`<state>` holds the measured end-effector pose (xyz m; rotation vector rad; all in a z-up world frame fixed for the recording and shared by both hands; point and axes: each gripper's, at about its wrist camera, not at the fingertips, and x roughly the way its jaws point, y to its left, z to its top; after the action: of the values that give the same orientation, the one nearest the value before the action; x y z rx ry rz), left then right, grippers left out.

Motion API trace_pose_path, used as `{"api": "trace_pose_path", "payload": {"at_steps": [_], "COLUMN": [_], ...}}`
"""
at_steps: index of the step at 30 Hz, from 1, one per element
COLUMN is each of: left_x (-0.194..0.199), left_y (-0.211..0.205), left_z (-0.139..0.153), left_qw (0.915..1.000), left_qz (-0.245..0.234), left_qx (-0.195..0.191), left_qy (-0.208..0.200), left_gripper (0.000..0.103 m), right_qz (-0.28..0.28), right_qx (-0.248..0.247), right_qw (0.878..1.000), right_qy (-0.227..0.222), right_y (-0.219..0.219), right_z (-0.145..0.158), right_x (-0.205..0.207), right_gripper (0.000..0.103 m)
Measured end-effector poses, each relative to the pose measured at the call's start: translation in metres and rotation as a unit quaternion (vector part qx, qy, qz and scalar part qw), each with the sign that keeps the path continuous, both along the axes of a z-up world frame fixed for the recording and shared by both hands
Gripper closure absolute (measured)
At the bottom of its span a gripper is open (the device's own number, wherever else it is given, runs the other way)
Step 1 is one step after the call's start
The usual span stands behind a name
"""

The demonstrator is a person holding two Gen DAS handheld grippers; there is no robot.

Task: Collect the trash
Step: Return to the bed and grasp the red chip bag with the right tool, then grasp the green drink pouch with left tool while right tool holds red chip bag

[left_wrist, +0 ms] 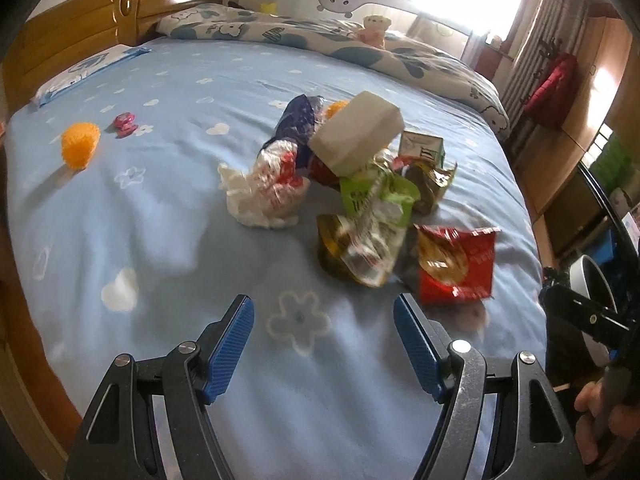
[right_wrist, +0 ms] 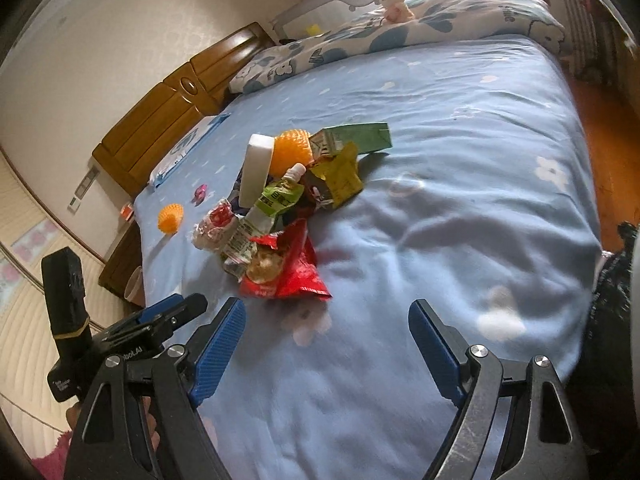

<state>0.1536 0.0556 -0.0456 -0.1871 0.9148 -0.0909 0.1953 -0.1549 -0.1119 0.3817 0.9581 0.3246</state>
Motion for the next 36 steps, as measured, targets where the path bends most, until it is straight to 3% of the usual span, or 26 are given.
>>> {"api": "trace_pose_path", "payload": {"at_steps": [3, 12, 14, 16, 19, 22, 36], "left_x": [0.013, 0.071, 0.082, 0.091, 0.095, 0.092, 0.024], "left_y": [0.001, -0.006, -0.013, -0.015, -0.022, -0.027, -0.043], "left_z": [-0.002, -0.016, -0.023, -0.032, -0.038, -0.036, -0.013], "left_qw": [1.0, 0.9981, 0.9967, 0.9957, 0.9941, 0.9934, 0.9946], "left_qz": [-0.008, -0.055, -0.07, -0.082, -0.093, -0.097, -0.097], "left_qx": [0.0, 0.029, 0.04, 0.043, 0.055, 0.062, 0.011], "left_qy": [0.001, -0.008, -0.007, 0.006, 0.004, -0.004, -0.032], "left_gripper": [0.031, 0.033, 0.039, 0.068, 0.07, 0.071, 0.073], "right_qz": [0.004, 0.014, 0.017, 0.025, 0.031, 0.041, 0.001], "right_qx": [0.006, 0.039, 0.044, 0.059, 0.079, 0.069, 0.049], "right_qw": [1.0, 0.998, 0.998, 0.996, 0.995, 0.996, 0.999], "right_qy": [0.001, 0.038, 0.046, 0.055, 0.051, 0.032, -0.004], "right_y": [0.007, 0.018, 0.02, 0.022, 0.019, 0.02, -0.036], "right_z": [-0.003, -0.028, -0.033, -0.038, -0.039, -0.029, 0.008], "right_x": [0.009, 0.04, 0.044, 0.047, 0.044, 0.035, -0.014], "right_gripper": [0.022, 0.057, 0.065, 0.079, 0.097, 0.099, 0.099]}}
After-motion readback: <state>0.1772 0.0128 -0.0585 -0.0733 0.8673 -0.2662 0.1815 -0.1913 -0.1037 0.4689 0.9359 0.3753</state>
